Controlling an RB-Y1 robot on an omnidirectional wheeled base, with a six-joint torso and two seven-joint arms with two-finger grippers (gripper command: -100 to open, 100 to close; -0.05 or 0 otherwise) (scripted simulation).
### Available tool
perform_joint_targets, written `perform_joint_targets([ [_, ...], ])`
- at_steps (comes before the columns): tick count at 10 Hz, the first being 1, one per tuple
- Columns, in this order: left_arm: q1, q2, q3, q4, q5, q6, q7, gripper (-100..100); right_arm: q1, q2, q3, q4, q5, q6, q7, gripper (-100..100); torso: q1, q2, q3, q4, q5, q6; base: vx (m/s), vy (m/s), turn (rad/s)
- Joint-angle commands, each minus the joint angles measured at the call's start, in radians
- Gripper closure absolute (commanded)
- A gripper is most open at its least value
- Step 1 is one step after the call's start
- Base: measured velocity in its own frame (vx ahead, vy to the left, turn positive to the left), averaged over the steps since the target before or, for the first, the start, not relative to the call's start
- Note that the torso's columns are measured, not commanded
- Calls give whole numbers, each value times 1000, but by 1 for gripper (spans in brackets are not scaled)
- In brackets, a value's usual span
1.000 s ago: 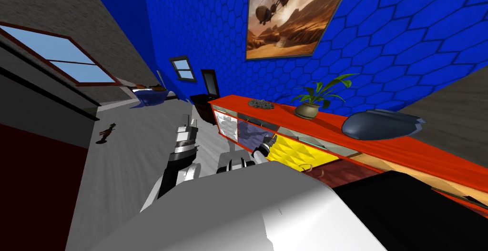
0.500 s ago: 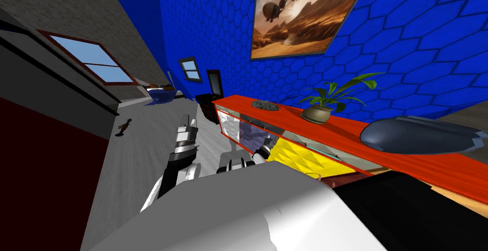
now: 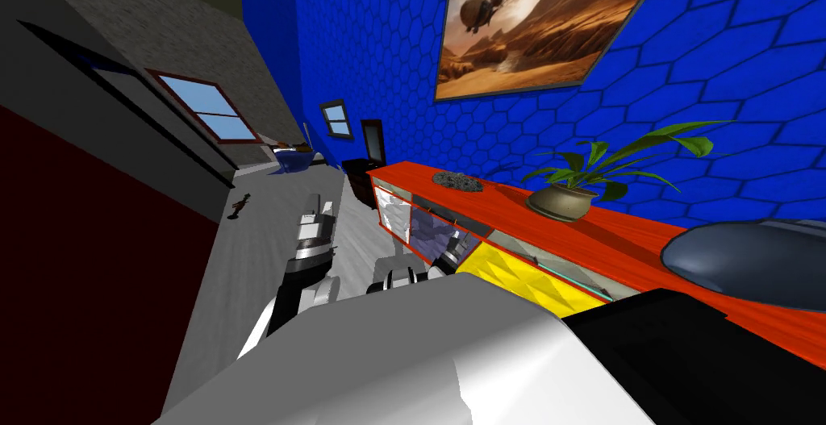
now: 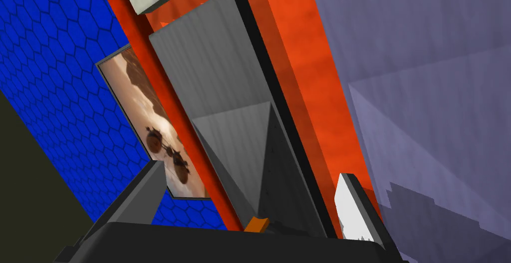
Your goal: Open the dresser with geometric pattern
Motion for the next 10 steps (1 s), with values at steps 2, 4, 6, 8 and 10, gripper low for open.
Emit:
perform_joint_targets([
  [2, 0, 0, 0, 0, 0, 0, 0, 0, 3, 15, 8, 71, 87, 71, 19, -100, 1, 1, 1, 0, 0, 0, 30, -11, 137],
  [4, 0, 0, 0, 0, 0, 0, 0, 0, 9, 29, 12, 103, 131, 105, 32, -100, 0, 0, 0, 0, 0, 0, 39, -20, 152],
  [6, 0, 0, 0, 0, 0, 0, 0, 0, 15, 47, 15, 128, 166, 133, 43, -100, 0, 0, 0, 0, 0, 0, 30, -10, 100],
  [8, 0, 0, 0, 0, 0, 0, 0, 0, -23, 0, 33, 152, 104, 129, 28, -100, 0, 1, 1, 0, 0, 0, -17, 10, 100],
  [10, 0, 0, 0, 0, 0, 0, 0, 0, -58, -39, 54, 183, 48, 134, 16, -100, 1, 3, 2, 1, 0, 0, -72, 35, 141],
])
